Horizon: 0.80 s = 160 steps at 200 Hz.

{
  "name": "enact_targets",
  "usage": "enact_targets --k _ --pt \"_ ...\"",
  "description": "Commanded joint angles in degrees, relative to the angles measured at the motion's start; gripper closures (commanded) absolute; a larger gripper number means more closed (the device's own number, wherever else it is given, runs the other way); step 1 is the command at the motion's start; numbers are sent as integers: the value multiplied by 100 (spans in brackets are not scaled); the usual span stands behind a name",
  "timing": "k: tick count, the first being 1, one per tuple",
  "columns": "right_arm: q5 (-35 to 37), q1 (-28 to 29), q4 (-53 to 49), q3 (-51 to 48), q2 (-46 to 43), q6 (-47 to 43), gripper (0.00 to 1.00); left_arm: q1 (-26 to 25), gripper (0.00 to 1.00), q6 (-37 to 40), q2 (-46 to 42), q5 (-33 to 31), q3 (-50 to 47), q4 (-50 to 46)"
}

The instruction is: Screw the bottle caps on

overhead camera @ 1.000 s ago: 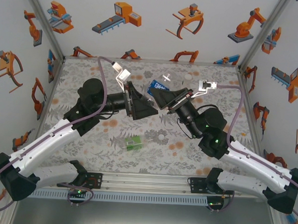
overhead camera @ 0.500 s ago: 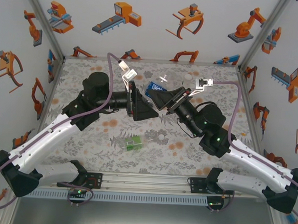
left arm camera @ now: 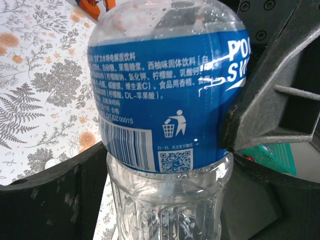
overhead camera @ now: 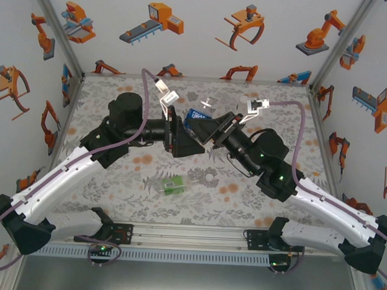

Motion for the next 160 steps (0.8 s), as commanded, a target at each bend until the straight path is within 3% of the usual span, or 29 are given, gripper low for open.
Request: enact_targets --k 1,21,79,87,97,115,160 --pt "-121 -37 49 236 -28 -131 75 -15 26 116 -19 32 152 -31" --pt "-151 -39 -39 279 -39 -159 75 7 26 77 -79 -4 93 54" --pt "-112 -48 -107 280 -70 -211 74 6 49 153 -152 4 15 38" --pt "-112 -54 -162 305 -86 -235 62 16 51 209 -181 -17 1 3" --pt "-64 -55 -292 344 -119 -324 36 32 54 345 -224 -62 5 -133" --pt "121 -77 -608 428 -217 -517 2 81 56 626 -312 -294 -38 -404" --pt "126 -352 -1576 635 -494 -1210 1 359 71 1266 -392 -834 -56 -1124"
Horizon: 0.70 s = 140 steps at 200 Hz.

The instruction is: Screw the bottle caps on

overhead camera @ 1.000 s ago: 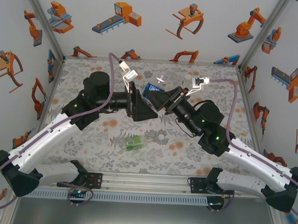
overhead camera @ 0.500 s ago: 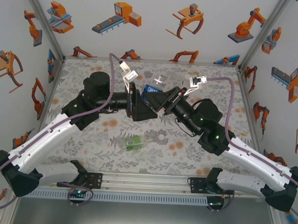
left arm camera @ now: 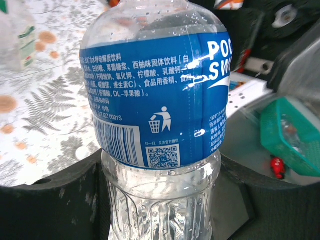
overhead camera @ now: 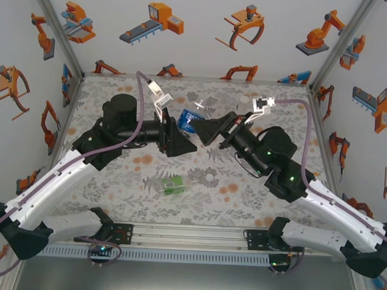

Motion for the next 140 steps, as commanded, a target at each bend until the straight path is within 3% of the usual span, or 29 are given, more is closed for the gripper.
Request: enact_targets --k 1,32,50,108,140 --pt "58 -172 -579 240 -213 -518 1 169 72 547 -102 -365 -52 -463" --pt "-219 -582 -1125 51 -423 -601 1 517 84 770 -154 -514 -162 -781" --pt "-263 -746 -1542 -97 -507 -655 5 789 100 889 -150 -696 -144 -1175" --pt "-63 -986 -3354 -382 -186 -590 14 1263 100 2014 -208 -724 -242 -1872" --pt "-79 -1013 -3786 -665 53 -643 17 1370 100 2894 -442 -345 -789 -1485"
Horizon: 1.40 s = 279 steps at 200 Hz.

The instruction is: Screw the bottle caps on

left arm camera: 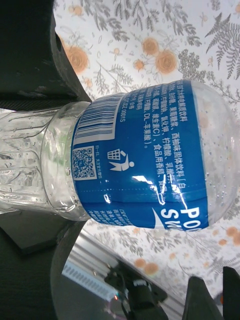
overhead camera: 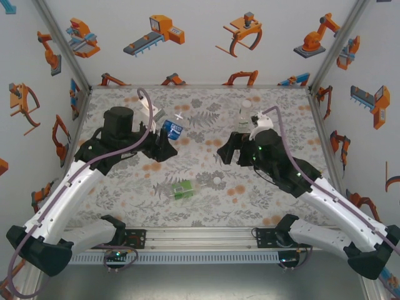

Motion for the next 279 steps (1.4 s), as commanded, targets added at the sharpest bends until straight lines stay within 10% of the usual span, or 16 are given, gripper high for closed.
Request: enact_targets --k 1,68,129,279 --pt "57 -32 -704 -165 116 -105 17 67 100 1012 -249 340 -368 129" --pt "-61 -41 -1268 -451 585 -67 20 69 100 1818 -838 647 -1572 1216" --pt "-583 -45 -1154 -806 1097 309 32 68 100 1811 -1258 -529 -2120 1739" --pt "-61 371 -653 725 4337 -95 47 67 100 1817 -1242 -1038 -2028 1493"
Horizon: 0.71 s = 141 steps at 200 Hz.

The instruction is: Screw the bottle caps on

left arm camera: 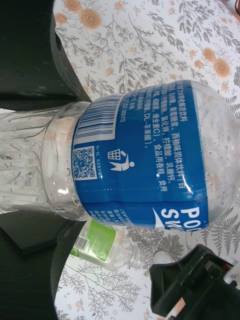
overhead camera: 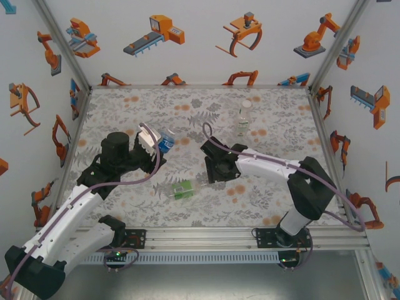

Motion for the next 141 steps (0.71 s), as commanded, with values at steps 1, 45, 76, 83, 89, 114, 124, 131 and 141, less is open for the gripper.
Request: enact_targets --k 1,45,76,83,89,114,124,131,141 --pt "253 35 -36 244 274 -167 47 21 100 118 10 4 73 36" --pt "386 35 1 410 625 -294 51 22 100 137 66 17 110 -8" --pt "369 25 7 500 760 -339 56 27 100 137 145 78 154 -61" --pt "376 19 59 471 780 -342 56 21 100 139 162 89 167 -71" --pt "355 15 61 467 802 -338 57 25 100 146 172 107 172 -81" --pt "292 -2 45 555 868 -370 61 22 100 146 214 125 181 -83" --pt "325 1 102 537 847 -383 63 23 100 141 230 131 198 -113" --pt "322 -10 105 546 855 -407 64 21 100 152 225 125 206 -117" --pt "297 -16 75 610 874 -437 66 20 100 154 227 119 198 -126"
